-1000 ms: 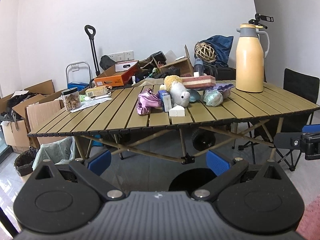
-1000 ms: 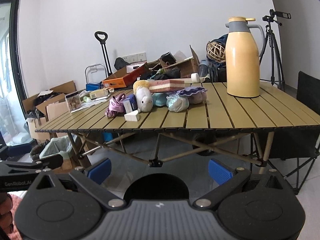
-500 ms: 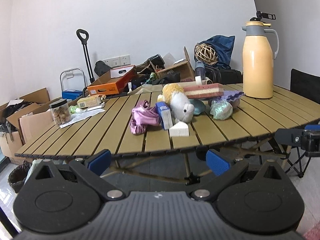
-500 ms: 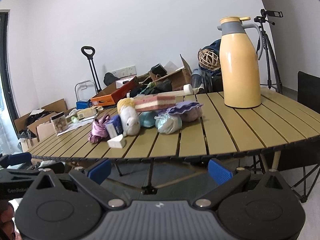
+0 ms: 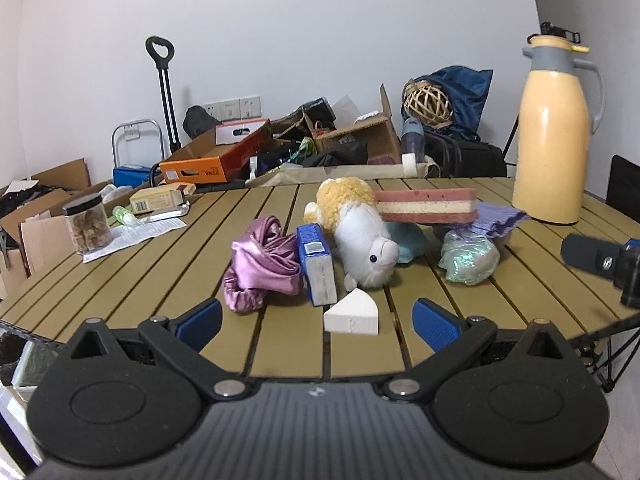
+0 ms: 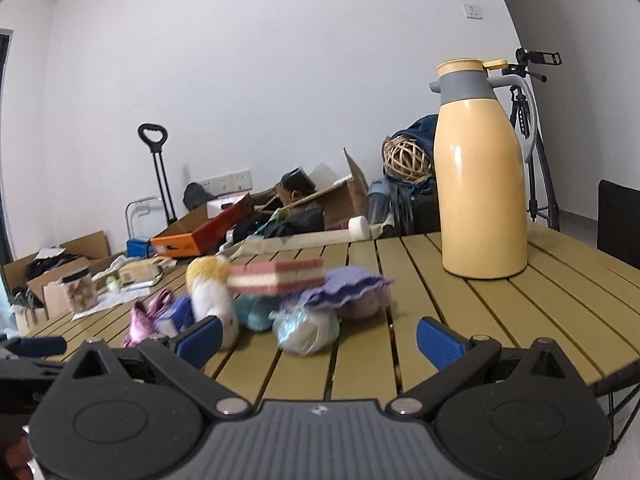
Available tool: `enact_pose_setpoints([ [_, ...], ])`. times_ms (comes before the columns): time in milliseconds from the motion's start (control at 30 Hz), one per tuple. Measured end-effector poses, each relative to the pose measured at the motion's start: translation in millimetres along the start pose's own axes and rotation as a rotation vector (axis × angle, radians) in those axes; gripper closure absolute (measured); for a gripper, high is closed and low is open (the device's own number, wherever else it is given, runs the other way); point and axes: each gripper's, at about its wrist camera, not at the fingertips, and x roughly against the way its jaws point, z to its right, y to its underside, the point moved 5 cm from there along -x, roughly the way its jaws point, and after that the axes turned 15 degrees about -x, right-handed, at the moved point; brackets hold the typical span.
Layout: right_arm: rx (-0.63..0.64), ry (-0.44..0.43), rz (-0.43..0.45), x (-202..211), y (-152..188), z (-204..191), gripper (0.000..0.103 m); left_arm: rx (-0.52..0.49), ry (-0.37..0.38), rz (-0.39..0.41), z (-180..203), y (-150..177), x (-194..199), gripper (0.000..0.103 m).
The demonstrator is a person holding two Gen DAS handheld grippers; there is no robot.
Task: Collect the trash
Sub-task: 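Move both tools forward over the table toward the clutter, then grasp the white triangular sponge with left tool while right tool grasps the clear plastic bag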
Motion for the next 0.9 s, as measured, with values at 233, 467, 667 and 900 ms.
enact_pose_setpoints([
  [233, -0.059, 0.011, 0.046, -22.8, -2.1, 19.3, 0.0, 0.023, -0.018, -0.047, 11.3, -1.1, -48.3, 0.0],
  [467, -0.107, 0.013, 0.022, -38.0, 12.0, 38.5, 0.0, 0.026, -0.014, -0.081, 23.7, 1.3, -75.6, 0.024],
  [667, -0.121, 0.011, 0.002, -40.6, 14.8, 42.7, 0.0, 0.024, -0.007, -0.095, 27.5, 1.3, -84.9, 0.052],
  [900, -0.1, -0.001, 0.009, -37.3, 14.3, 38.7, 0.0, 0.025, 0.015, -0.085, 26.4, 1.9, -84.1, 0.07],
])
